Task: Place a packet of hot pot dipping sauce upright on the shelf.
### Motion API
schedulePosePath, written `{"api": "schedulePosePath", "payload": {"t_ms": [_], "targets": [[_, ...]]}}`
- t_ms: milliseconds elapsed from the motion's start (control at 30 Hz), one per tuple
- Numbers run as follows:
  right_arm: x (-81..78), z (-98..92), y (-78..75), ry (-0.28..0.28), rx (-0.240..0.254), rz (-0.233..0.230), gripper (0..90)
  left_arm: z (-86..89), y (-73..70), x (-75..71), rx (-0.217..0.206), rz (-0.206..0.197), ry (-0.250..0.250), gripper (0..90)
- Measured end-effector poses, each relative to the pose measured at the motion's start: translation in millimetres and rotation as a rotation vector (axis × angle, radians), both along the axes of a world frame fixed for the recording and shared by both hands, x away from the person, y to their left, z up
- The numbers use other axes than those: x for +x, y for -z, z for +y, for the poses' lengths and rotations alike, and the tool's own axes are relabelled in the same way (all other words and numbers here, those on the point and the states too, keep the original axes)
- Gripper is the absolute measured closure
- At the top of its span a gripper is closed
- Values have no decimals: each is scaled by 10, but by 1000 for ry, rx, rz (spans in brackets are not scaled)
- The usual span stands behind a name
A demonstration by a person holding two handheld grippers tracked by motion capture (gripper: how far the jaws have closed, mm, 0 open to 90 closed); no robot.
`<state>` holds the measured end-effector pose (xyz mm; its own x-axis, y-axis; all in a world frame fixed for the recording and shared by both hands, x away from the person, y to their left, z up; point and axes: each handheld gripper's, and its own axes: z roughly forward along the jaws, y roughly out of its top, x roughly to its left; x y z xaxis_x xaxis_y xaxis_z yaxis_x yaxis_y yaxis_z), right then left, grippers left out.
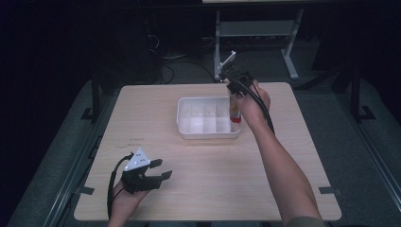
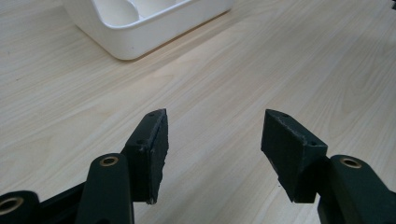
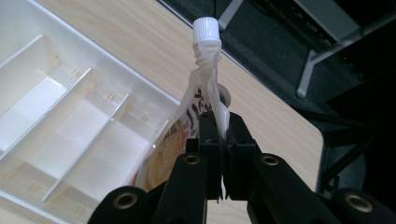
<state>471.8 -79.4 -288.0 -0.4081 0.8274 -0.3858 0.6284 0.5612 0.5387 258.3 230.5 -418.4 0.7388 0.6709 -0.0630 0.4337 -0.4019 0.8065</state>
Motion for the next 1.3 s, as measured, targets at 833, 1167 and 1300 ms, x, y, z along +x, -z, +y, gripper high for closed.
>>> {"api": "schedulePosePath", "payload": {"t_ms": [833,1167,1300], "targets": [[28,-254,301,-26,189,144,851,-1,14,11,15,1,-4,412],[-13,-345,308,-41,220,165,843,-10,18,12,23,-1,-2,412],[-43,-368,319,-49,233,177,839,-14,16,17,24,-1,-2,413]]}}
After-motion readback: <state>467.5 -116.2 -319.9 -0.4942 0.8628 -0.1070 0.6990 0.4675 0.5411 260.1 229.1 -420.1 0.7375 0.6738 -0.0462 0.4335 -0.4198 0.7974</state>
